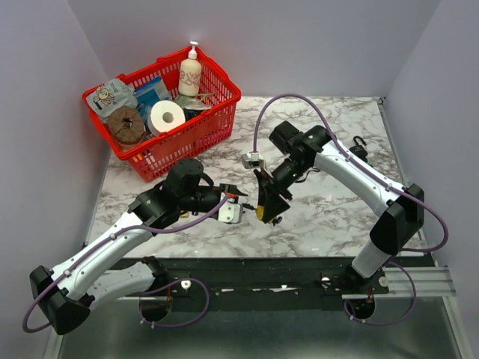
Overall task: Lock with the key
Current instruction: Lock the lock.
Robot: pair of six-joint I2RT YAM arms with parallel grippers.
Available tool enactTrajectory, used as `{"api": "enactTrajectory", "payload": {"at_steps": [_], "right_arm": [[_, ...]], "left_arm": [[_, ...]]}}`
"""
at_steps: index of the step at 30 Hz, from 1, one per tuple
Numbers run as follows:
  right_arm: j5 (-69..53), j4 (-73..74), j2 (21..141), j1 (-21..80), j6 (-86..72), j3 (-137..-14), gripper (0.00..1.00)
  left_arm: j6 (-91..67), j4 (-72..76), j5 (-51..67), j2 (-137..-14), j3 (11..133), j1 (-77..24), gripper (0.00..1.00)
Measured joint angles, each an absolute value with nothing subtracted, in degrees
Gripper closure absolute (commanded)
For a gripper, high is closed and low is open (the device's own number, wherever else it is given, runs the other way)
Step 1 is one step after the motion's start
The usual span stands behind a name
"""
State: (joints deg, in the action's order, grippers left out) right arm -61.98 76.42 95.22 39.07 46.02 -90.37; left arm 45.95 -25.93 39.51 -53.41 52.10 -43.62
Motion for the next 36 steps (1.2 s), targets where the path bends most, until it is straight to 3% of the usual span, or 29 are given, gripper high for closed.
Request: {"api": "enactTrajectory", "payload": {"at_steps": [12,20,23,24,25,26,28,29,36], "right_arm": [[-62.0,76.4,95.2,40.2,44.7,-91.0,0.99],[-62.2,76.5,95.2,40.4,44.4,-91.9,0.99],[-62.2,76.4,95.2,40.5,44.4,-91.9,0.98],[-62.2,76.4,95.2,40.5,44.4,-91.9,0.94],[-62.2,76.4,95.2,40.5,44.4,-91.9,0.86],[-62.2,76.4,95.2,40.4,44.4,-91.9,0.59],[-62.1,76.4,95.2,40.4,44.4,-91.9,0.29],[-62.0,76.4,95.2,40.4,44.2,-91.9,0.01],[-60.2,75.9,88.8,38.9,40.7,-89.2,0.0]], "left_arm": [[46.1,-25.8,38.5,-54.0,52.1,-45.5,0.73],[46.4,-25.8,38.1,-54.0,52.1,-46.0,0.72],[46.5,-25.9,38.1,-54.0,52.1,-46.1,0.89],[46.5,-25.9,38.1,-54.0,52.1,-46.2,1.0],[46.5,-26.1,38.1,-54.0,52.1,-46.2,1.0],[46.4,-26.3,38.1,-54.0,52.1,-46.2,1.0],[46.5,-26.5,38.1,-54.0,52.1,-46.3,1.0],[46.2,-26.5,38.1,-53.9,52.1,-46.3,1.0],[38.5,-25.7,37.7,-51.6,51.6,-46.3,1.0]]}}
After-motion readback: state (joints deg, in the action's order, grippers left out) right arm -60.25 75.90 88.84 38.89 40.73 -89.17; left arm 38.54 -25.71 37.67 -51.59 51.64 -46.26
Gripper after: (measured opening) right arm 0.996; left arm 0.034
